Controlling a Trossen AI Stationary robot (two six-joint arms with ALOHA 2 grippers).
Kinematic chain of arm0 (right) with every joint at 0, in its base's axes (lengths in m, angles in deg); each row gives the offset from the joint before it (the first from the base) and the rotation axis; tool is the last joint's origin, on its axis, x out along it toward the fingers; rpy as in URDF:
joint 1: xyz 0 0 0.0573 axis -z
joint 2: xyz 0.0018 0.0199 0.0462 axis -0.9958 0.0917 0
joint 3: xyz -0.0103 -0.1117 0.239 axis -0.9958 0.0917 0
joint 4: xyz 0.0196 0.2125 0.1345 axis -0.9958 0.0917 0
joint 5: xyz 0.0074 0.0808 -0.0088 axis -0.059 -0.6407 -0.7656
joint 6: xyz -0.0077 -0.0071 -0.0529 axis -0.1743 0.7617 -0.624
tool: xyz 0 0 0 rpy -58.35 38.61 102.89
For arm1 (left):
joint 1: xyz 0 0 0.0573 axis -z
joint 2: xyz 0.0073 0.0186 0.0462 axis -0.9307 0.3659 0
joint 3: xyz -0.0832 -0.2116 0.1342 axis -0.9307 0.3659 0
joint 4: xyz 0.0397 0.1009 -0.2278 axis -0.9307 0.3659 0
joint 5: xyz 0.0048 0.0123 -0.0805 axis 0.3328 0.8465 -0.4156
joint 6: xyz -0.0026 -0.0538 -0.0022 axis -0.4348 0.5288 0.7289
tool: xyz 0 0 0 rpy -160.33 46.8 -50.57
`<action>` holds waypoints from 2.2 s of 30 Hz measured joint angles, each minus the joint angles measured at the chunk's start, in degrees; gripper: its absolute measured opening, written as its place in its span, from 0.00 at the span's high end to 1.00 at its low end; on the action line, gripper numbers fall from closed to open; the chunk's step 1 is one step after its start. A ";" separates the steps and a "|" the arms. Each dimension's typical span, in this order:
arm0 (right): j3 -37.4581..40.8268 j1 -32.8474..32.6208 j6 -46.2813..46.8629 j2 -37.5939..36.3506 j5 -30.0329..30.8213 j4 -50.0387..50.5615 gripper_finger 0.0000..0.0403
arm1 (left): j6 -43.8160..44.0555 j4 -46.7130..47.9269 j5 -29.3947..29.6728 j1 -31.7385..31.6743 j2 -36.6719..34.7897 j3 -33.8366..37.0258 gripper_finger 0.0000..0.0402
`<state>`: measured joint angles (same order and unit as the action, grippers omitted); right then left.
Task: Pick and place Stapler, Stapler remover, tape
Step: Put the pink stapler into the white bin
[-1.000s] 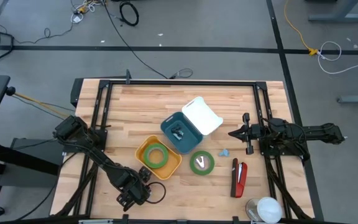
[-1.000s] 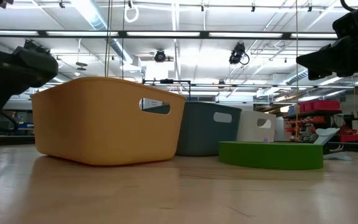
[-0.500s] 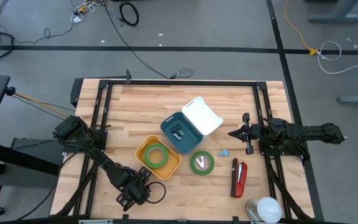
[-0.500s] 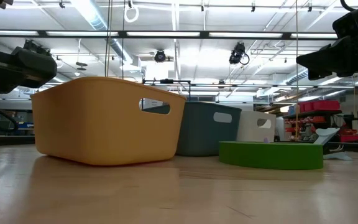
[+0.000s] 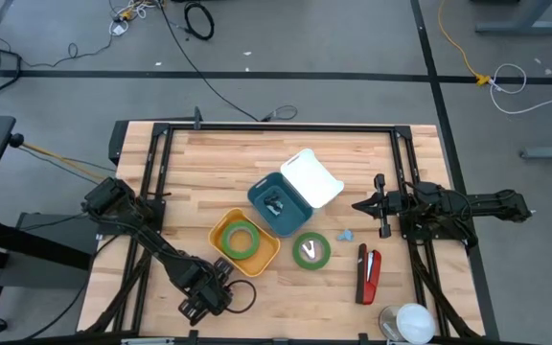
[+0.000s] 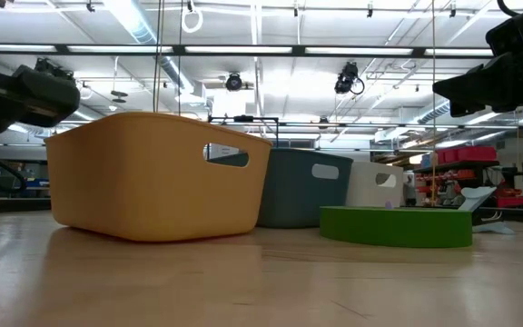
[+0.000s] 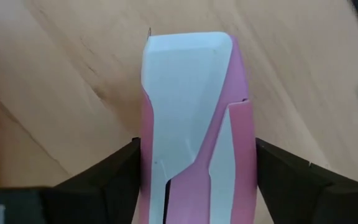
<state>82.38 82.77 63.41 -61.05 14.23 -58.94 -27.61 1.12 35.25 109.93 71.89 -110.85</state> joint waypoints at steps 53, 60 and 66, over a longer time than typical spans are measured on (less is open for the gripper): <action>-0.01 -0.01 0.00 0.00 -0.02 0.01 0.97 | -15.16 16.20 9.85 -33.66 -4.69 -36.13 0.32; 0.00 -0.01 -0.01 -0.01 0.00 0.00 0.97 | -18.01 15.98 9.85 -42.03 -4.70 -38.77 0.31; 0.00 -0.01 -0.01 0.00 0.00 0.01 0.97 | -18.08 14.84 8.29 -48.63 -4.69 -38.94 0.31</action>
<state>82.38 82.76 63.40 -61.05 14.23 -58.93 -45.69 15.96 43.54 61.30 67.19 -149.79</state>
